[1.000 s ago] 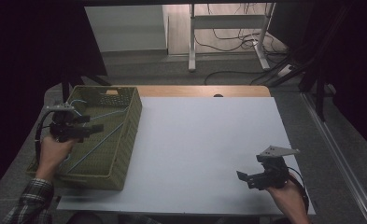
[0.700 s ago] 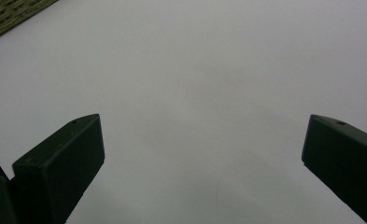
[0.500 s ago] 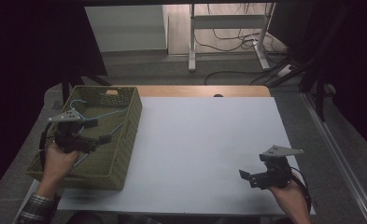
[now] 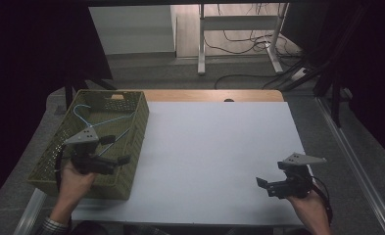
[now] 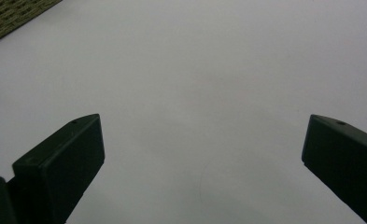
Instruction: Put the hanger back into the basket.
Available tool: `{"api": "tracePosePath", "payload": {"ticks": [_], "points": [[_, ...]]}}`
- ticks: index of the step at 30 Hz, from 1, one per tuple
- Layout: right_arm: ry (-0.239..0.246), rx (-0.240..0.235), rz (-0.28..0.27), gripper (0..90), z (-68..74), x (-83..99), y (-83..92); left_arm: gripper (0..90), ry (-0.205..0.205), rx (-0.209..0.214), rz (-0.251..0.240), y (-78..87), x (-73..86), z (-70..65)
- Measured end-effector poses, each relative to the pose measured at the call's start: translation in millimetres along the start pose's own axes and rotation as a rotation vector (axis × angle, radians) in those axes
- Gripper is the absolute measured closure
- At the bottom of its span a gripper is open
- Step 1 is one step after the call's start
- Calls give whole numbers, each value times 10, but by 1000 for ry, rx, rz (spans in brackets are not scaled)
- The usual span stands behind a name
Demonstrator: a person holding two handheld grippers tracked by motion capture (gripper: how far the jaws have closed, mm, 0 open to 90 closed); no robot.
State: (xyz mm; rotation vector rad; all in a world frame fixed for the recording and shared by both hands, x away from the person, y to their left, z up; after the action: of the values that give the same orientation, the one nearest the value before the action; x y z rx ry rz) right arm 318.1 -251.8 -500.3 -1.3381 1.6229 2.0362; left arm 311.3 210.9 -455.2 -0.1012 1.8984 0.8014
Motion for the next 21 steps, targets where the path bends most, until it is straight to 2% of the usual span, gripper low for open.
{"api": "tracePosePath", "payload": {"ticks": [7, 11, 14, 17, 19, 21], "points": [[-9, 7, -6, 0, -35, 13, 32, 12, -5, 4, 21, -163, 126, -129], [-13, 8, -10, 0, -47, 21, 51, 11, -20, -35, 38, -191, 194, -167], [-13, 7, -14, 0, -53, 29, 64, 11, -8, -39, 36, -196, 242, -195], [-15, 6, -14, 0, -49, 41, 75, 9, -13, -77, 70, -228, 330, -194], [-12, 6, -15, 0, -46, 56, 87, 7, -12, -87, 87, -249, 383, -198], [-10, 3, -19, 0, -42, 61, 96, 9, -21, -106, 88, -259, 413, -196]]}}
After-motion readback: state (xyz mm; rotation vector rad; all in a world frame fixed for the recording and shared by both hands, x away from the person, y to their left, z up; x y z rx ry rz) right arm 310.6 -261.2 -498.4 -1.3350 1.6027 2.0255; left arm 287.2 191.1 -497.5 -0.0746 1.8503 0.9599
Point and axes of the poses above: each handheld gripper's, and its own axes: y roughly backward along the jaws, x roughly out of its underside, z roughly to its left, the point moved 8 cm from there along -y, roughly forward along the jaws, and after that the axes turned 10 degrees about x, right-handed, at the moved point
